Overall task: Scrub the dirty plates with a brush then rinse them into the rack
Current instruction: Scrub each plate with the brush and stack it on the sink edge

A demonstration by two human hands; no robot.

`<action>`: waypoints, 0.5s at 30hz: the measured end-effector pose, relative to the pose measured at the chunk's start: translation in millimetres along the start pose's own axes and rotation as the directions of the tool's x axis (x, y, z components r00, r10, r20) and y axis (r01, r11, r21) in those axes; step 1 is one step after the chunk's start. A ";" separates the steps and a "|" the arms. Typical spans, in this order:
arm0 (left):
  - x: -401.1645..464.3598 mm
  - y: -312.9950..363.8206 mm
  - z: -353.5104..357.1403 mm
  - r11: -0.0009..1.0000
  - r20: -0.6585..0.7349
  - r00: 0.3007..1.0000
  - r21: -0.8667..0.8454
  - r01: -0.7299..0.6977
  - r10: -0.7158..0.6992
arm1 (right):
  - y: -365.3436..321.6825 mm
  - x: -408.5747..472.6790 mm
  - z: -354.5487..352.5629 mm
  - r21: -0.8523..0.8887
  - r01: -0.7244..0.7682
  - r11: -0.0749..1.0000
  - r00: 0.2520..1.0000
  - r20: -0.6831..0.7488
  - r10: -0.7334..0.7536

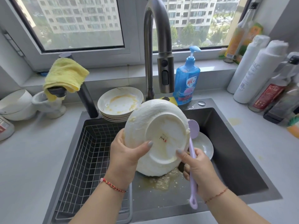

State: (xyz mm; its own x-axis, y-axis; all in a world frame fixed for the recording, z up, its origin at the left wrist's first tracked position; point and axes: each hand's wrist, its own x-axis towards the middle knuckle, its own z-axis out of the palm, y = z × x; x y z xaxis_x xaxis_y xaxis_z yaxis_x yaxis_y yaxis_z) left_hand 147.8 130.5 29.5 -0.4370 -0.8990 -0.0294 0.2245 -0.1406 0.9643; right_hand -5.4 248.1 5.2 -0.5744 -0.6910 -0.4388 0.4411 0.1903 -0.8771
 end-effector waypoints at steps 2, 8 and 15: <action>-0.6 -0.7 -3.6 0.999 0.004 1.000 0.026 0.026 -0.027 | -6.0 -0.1 -3.8 -0.045 0.027 0.999 1.000 -0.004 -0.027; 0.6 0.2 -12.2 0.978 0.040 0.988 0.155 0.143 -0.150 | -40.0 10.2 -19.9 -0.321 0.127 0.939 0.992 0.046 -0.119; 8.0 19.5 -8.2 0.879 0.169 0.957 0.457 0.135 -0.235 | -76.4 18.3 -20.8 -0.610 0.325 0.722 0.940 0.293 -0.175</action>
State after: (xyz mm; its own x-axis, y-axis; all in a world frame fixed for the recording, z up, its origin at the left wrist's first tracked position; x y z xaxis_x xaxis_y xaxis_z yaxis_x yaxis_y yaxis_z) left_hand 155.8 117.2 45.9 -0.6181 -0.7576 -0.2098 -0.2600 -0.0549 0.9641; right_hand -63.9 235.4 60.1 -0.4149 -0.8873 -0.2015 -0.2889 0.3385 -0.8955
